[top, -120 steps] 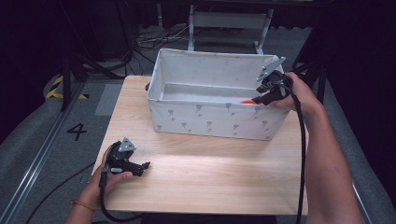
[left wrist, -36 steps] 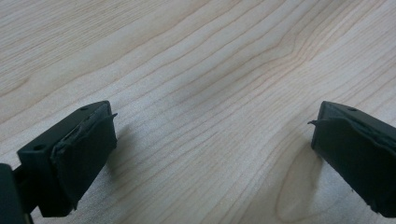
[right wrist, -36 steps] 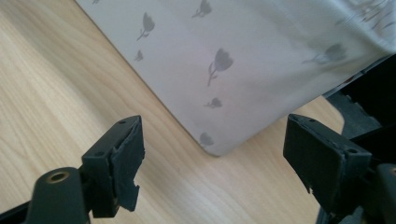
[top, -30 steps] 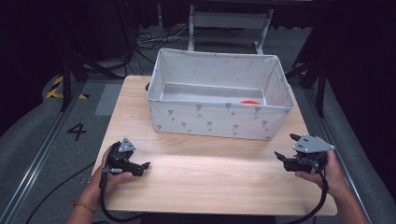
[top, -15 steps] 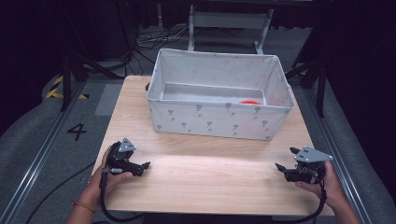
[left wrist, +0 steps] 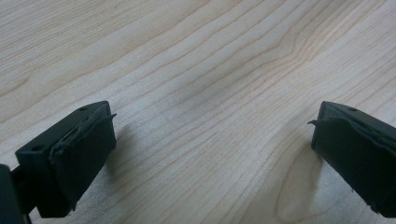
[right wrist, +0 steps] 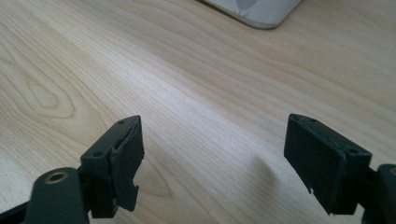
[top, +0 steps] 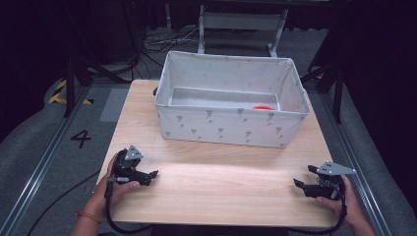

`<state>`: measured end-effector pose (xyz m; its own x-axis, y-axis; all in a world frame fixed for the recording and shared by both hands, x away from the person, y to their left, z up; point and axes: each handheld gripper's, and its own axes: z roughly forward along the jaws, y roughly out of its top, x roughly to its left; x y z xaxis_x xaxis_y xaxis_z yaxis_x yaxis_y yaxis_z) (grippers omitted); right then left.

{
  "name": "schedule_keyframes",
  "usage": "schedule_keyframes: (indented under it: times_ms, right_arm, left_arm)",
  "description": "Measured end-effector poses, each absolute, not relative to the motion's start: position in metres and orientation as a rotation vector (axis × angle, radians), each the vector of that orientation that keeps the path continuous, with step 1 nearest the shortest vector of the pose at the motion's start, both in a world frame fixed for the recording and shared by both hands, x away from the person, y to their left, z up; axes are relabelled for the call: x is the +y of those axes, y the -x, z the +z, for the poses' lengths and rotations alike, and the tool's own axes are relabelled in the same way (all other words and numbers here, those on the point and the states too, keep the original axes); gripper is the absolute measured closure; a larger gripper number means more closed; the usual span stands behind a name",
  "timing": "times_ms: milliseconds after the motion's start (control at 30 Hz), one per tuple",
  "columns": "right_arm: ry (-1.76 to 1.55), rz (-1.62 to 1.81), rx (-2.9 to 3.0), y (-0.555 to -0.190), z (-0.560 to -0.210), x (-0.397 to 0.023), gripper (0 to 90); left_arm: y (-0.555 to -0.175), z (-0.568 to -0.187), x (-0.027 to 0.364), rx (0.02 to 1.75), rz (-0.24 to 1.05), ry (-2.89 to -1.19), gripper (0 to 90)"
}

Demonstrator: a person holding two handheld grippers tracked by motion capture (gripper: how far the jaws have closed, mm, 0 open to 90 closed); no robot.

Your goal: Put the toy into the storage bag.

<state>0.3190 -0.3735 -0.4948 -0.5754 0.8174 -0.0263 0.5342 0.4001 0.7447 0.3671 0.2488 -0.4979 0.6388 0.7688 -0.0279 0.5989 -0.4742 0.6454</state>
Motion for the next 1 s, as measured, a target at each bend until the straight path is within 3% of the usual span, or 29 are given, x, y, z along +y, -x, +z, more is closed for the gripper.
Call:
schedule_keyframes:
  times_ms: [700, 833, 1000]
  right_arm:
    - [-1.270, 0.979, 2.257, -0.3224, -0.5030, -0.3759, 13.5]
    - [-1.306, 0.955, 2.241, -0.3239, -0.5034, -0.3750, 6.9]
    - [-1.315, 0.946, 2.238, -0.3246, -0.5037, -0.3750, 5.9]
  left_arm:
    - [-0.3676, -0.4981, 0.2475, 1.072, 0.361, -2.227, 0.1]
    - [-0.3682, -0.4981, 0.2475, 1.070, 0.364, -2.225, 0.1]
    - [-0.3683, -0.4981, 0.2475, 1.070, 0.364, -2.225, 0.1]
